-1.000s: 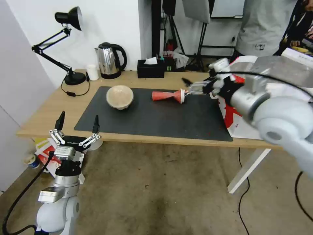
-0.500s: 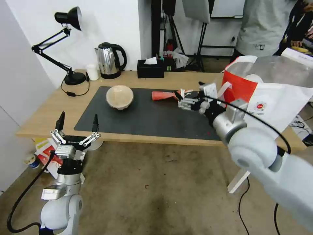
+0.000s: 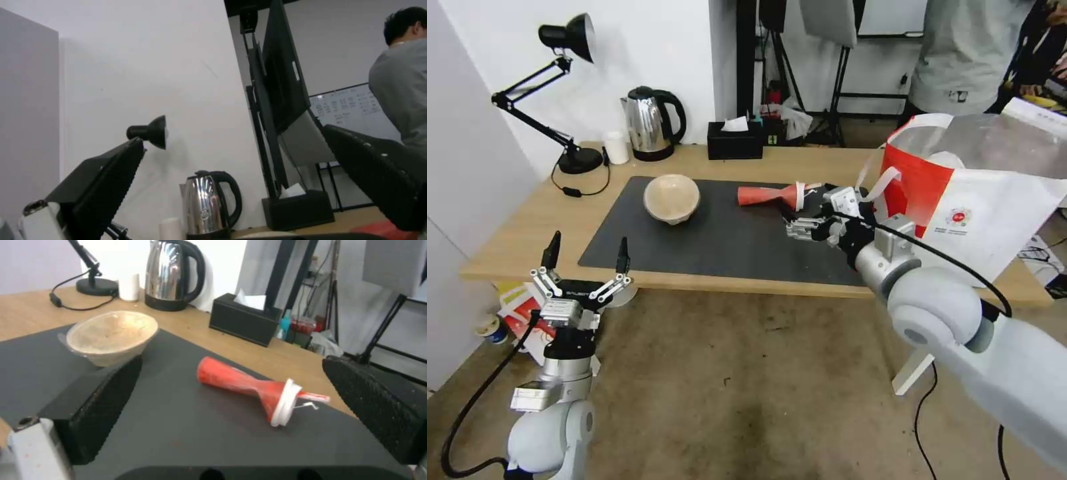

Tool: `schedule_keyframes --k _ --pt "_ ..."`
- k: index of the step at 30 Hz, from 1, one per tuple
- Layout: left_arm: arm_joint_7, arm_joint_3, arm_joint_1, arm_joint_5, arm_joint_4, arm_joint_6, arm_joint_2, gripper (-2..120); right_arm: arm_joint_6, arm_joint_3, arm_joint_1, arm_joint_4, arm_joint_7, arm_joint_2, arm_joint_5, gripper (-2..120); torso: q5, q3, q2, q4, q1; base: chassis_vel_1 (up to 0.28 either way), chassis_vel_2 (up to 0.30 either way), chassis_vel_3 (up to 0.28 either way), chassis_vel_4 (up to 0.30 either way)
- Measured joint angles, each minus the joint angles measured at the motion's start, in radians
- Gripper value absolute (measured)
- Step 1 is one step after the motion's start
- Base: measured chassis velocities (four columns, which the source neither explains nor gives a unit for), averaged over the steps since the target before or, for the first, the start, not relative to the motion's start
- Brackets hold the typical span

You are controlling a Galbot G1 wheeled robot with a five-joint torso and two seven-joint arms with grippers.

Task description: Pick up the trash from the table and place it into the takeout bag.

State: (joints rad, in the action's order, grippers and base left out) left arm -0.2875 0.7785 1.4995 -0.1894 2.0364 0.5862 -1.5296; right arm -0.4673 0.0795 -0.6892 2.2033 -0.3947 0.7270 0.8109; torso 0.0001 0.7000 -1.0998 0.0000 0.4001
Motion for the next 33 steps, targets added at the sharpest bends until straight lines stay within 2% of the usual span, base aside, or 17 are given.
schedule_keyframes --k 7,17,25,33 --pt "-0.003 -0.001 0.006 0.001 0.004 0.001 0.007 100 -0.049 0.055 0.075 -0.057 0.043 0.006 -0.019 100 -0.0002 0.0 0.0 0.0001 0.0 0.0 0.0 0.0 0.0" --pt "-0.003 -0.049 -0.009 0.02 0.0 -0.001 0.019 100 -0.138 0.059 0.131 -0.127 0.123 -0.01 -0.052 100 -0.0002 0.0 0.0 -0.0001 0.0 0.0 0.0 0.0 0.0" --pt "-0.003 -0.105 -0.016 0.048 -0.006 -0.002 0.024 100 -0.164 0.053 0.16 -0.174 0.187 -0.044 -0.073 100 -0.0001 0.0 0.0 -0.0002 0.0 0.0 0.0 0.0 0.0" --pt "-0.003 -0.124 -0.014 0.062 0.001 -0.002 0.021 100 -0.169 0.08 0.196 -0.207 0.213 -0.05 -0.085 100 -0.0001 0.0 0.0 0.0 0.0 0.0 0.0 0.0 0.0"
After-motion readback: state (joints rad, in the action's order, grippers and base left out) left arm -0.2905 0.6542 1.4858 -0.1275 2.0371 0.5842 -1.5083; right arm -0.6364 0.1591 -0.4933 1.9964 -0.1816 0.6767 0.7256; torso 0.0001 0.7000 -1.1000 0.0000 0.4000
